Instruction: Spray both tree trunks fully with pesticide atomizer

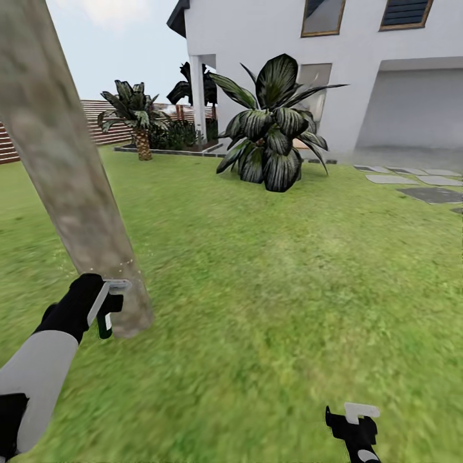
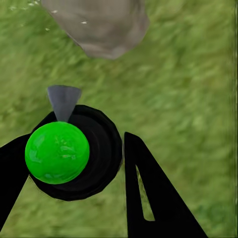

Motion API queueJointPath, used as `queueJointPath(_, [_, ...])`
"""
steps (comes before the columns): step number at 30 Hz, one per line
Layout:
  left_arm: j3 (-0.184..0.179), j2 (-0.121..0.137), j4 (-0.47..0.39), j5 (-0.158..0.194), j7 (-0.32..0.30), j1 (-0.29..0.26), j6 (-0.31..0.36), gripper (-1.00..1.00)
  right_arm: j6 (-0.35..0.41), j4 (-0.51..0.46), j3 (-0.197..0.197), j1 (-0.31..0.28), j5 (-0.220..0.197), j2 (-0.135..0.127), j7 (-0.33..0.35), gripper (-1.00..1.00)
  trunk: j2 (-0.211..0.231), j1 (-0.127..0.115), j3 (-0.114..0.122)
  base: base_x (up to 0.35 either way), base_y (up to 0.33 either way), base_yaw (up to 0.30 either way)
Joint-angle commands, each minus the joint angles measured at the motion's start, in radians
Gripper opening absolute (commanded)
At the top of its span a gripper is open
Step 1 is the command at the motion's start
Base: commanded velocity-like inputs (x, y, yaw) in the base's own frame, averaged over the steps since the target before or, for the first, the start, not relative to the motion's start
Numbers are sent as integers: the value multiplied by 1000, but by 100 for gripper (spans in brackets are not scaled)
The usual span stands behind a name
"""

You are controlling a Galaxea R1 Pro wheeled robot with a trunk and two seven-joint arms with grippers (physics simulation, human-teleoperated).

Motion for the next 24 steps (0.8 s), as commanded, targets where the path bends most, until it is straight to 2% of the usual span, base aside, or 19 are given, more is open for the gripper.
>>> queueJointPath(1, [1,0,-1,-2,2,-5,5,-100,-2,0,9,0,-8,0,-2,100,0,0,-1,-4,-273,0])
queueJointPath(8, [1,-3,0,-2,2,-9,5,-100,-2,0,9,0,-9,1,-2,100,0,0,-1,-1,-273,32])
queueJointPath(14, [1,0,0,-2,2,-9,5,-100,-2,0,9,0,-8,1,-2,100,0,0,-1,32,-271,249])
queueJointPath(21, [3,-5,11,-2,2,2,4,-100,-2,0,9,0,-9,3,-2,100,0,0,-1,206,-216,274])
queueJointPath(24, [6,-8,13,-1,4,7,2,-100,-2,0,9,0,-9,3,-2,100,0,0,-1,198,-216,120])
